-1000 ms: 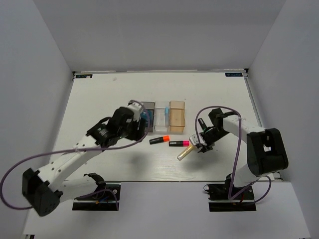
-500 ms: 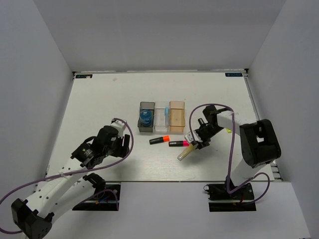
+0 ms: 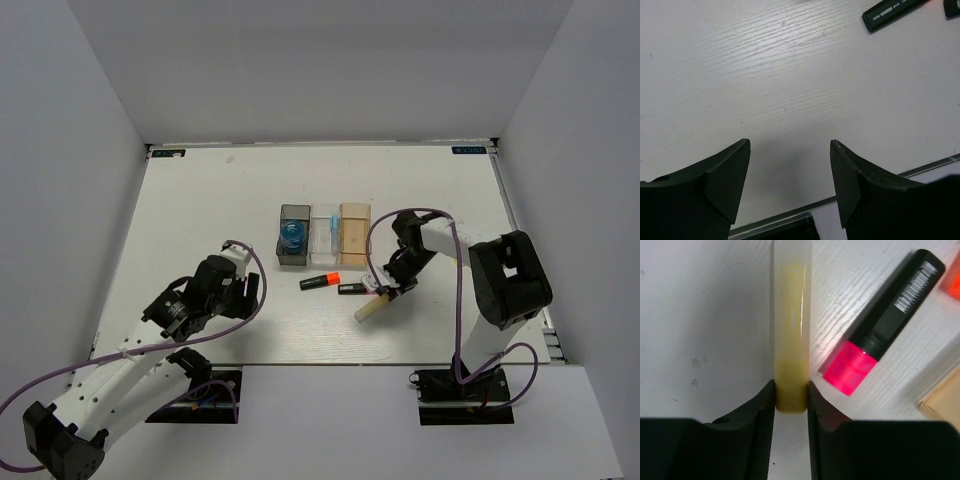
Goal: Sort the stationery into containers
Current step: Pick up the stationery from the center of the board, then place the stationery in the storage box.
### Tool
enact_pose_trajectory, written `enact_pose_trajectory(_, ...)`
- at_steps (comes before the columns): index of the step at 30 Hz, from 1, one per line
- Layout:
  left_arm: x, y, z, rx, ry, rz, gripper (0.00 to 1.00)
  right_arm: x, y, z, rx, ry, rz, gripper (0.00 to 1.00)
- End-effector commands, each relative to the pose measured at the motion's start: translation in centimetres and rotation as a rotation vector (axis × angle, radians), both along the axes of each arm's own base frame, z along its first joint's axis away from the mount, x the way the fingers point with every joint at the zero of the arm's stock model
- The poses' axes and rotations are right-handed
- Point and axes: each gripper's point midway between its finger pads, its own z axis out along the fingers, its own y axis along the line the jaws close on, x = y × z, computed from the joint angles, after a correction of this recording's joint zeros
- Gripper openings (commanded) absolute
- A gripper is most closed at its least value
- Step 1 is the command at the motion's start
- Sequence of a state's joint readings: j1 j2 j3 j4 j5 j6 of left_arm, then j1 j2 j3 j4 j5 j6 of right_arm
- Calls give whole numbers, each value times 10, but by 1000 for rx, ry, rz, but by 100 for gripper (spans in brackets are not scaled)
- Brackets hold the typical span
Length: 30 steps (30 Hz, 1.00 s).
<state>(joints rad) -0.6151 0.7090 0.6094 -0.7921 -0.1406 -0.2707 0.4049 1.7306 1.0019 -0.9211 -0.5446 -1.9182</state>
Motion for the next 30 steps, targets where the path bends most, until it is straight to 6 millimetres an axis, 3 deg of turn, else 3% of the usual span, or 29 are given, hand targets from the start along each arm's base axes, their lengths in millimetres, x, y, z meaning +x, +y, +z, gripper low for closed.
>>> enact_pose_trajectory(1,1,-1,0,-20,-12,8,75,-27,-29,-6,-136,77,42,0)
enact_pose_trajectory(4,0,-5,2,-38,-13,-14,75,-45,-32,11,-120,93,45,0)
enact_pose_trajectory(5,-1,-8,0,-46,-3,-31,75,-42,-28,25,-88,58,30,0)
enact_pose_trajectory(6,-4,-14,0,-65,5,-58,75,-56,-19,39,-48,143,-32,0)
enact_pose_trajectory(7,-3,-18,1,-81,0,-76,75,-45,-9,54,-13,120,-67,0)
enact_pose_trajectory(9,-5,-29,0,-114,15,-119,75,-48,11,85,50,210,-226,0)
enact_pose_trajectory(10,-5,-30,0,-115,24,-124,75,-31,23,106,96,179,-257,0)
enact_pose_trajectory(11,-5,-31,0,-119,26,-127,75,-25,30,114,119,180,-291,0)
enact_pose_trajectory(12,-6,-32,-2,-115,44,-128,75,-28,38,126,113,285,-428,0)
enact_pose_trajectory(15,-8,-31,-5,-111,59,-123,75,9,68,156,196,272,-619,0)
enact_pose_trajectory(16,-7,-31,-5,-112,55,-123,75,33,75,160,225,193,-682,0)
enact_pose_trajectory(18,-6,-30,-6,-110,53,-117,75,50,85,168,208,300,-936,0)
enact_pose_trajectory(19,-6,-30,-5,-107,51,-115,75,73,88,168,205,261,-1091,0)
enact_pose_trajectory(21,-6,-29,-7,-102,55,-111,75,93,94,165,191,257,-1224,0)
enact_pose_trajectory(22,-6,-28,-6,-100,54,-111,75,106,101,177,192,284,-1344,0)
enact_pose_trajectory(24,-6,-27,-7,-96,56,-109,75,116,101,169,137,287,-1468,0)
enact_pose_trajectory(25,-6,-28,-8,-97,57,-108,75,124,109,177,158,336,-1546,0)
enact_pose_trajectory(29,-5,-27,-8,-91,55,-106,75,136,122,165,136,385,-1792,0)
enact_pose_trajectory(30,-7,-26,-8,-93,58,-105,75,137,126,171,140,388,-1812,0)
